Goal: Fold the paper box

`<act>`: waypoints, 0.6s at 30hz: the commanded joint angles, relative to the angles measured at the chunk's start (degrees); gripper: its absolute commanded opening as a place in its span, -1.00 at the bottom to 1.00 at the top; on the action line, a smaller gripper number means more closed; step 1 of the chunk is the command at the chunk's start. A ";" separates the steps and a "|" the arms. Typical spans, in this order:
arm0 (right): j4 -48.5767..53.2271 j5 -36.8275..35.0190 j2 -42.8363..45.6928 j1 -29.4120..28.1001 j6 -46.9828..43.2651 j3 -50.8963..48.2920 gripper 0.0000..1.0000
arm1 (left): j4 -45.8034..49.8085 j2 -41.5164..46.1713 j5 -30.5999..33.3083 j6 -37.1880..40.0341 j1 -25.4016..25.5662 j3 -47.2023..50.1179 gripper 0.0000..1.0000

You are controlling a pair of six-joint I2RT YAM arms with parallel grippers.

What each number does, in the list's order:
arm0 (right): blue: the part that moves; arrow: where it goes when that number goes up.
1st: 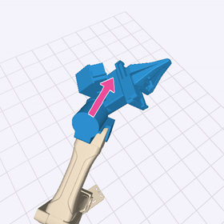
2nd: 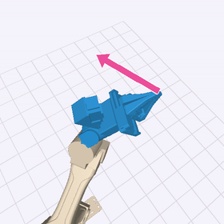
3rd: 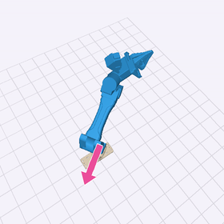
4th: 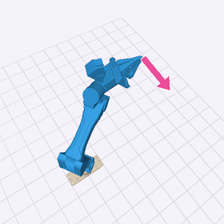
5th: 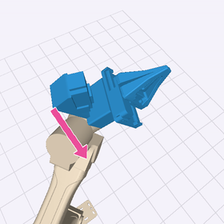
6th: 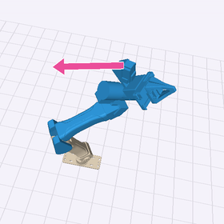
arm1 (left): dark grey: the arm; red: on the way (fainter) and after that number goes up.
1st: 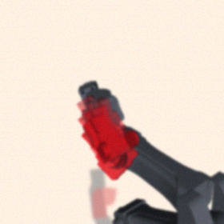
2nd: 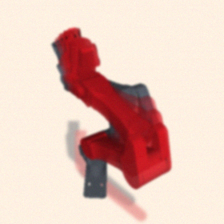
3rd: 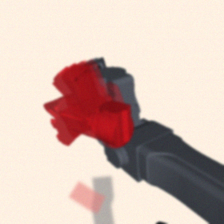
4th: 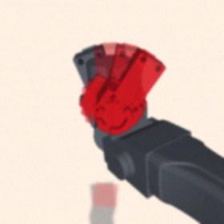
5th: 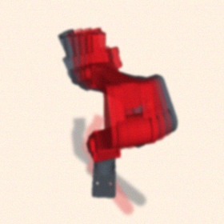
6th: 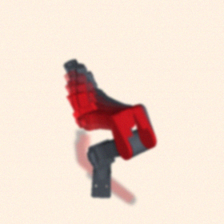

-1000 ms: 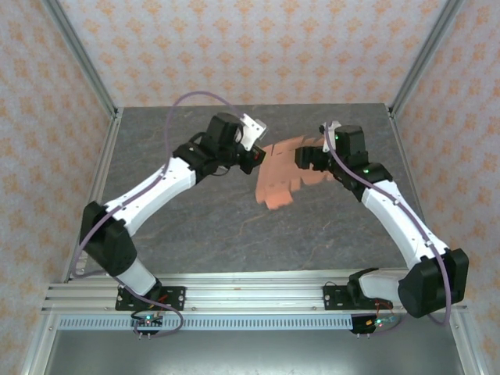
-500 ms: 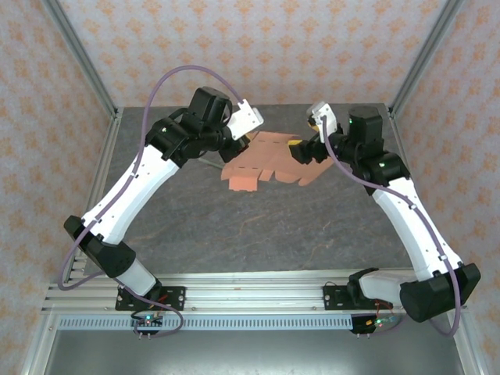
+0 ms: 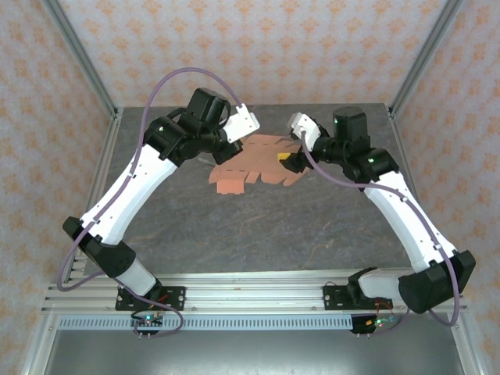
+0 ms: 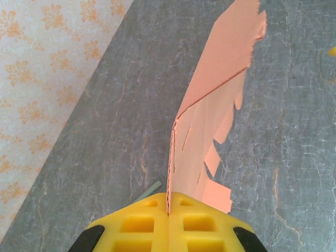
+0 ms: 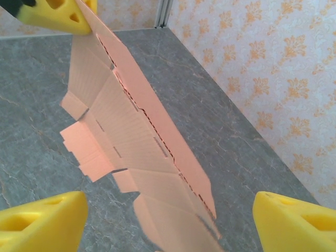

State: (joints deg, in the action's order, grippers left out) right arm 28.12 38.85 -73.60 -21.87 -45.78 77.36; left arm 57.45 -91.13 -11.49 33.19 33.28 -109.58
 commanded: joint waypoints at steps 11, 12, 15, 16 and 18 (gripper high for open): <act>9.25 2.51 -8.32 -3.28 -10.55 12.28 0.31 | 1.70 0.04 0.63 2.06 1.33 -4.29 -1.00; 9.87 2.68 -8.87 -3.37 -10.76 12.74 0.22 | 1.88 -0.14 0.62 2.16 1.35 -4.54 -1.00; 11.31 4.23 -10.03 -3.53 -12.07 13.57 -0.10 | 2.28 -0.57 0.66 2.23 1.43 -4.92 -1.00; 11.85 4.77 -10.45 -3.58 -12.48 13.90 -0.20 | 2.28 -0.71 0.54 2.21 1.52 -4.94 -1.00; 12.09 4.78 -11.01 -3.60 -12.33 14.13 -0.43 | 2.28 -0.82 0.45 2.19 1.57 -5.07 -1.00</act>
State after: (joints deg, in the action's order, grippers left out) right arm 37.43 41.10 -84.07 -25.10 -56.29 89.21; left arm 58.78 -91.33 -11.49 34.59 34.50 -112.46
